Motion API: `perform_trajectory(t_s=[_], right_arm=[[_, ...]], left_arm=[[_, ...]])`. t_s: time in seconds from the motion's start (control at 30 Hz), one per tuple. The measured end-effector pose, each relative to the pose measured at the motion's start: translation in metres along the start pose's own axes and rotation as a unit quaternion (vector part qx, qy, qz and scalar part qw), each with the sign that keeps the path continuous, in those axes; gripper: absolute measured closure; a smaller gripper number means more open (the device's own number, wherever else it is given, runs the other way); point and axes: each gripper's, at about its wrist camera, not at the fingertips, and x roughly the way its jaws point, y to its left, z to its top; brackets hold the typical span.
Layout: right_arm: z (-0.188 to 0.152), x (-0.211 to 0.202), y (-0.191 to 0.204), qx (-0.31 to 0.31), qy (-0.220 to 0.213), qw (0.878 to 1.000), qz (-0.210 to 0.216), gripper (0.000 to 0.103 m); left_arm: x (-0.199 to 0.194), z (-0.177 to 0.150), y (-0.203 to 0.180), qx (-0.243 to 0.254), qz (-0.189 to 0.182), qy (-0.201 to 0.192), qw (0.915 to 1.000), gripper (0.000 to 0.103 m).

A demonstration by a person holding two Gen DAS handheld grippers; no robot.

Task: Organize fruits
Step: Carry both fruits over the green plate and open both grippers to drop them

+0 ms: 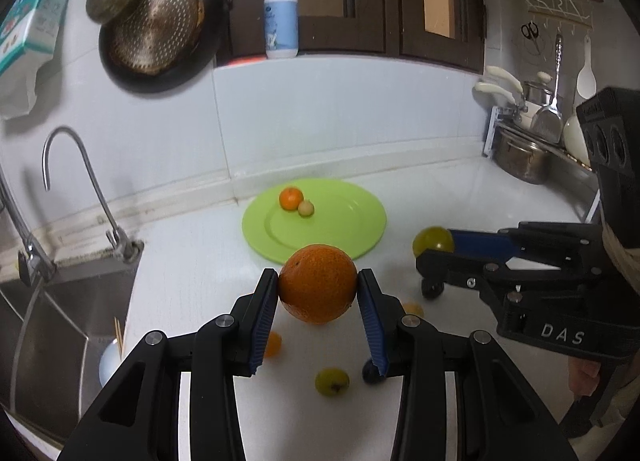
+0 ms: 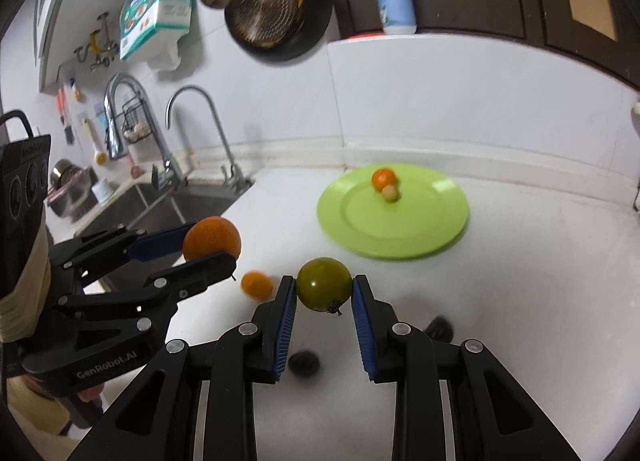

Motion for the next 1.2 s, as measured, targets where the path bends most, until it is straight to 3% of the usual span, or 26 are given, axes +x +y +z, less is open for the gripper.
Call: perform_trajectory(t_s=[0.53,0.93,1.2], right_arm=[[0.072,0.009,-0.029,-0.004,-0.063,0.998,-0.033,0.073],[0.109,0.048,-0.041,-0.025,-0.043,0.998,-0.042,0.073],[0.123,0.089,-0.060,-0.025,-0.009,0.999,-0.047,0.073]], left_arm=[[0.036,0.062,0.019,-0.016,0.003,-0.010,0.9998,0.063],[0.079,0.091,0.039,-0.028,0.002,0.011,0.9995,0.063],[0.124,0.098,0.053,-0.041,-0.005,0.050,0.9979,0.063]])
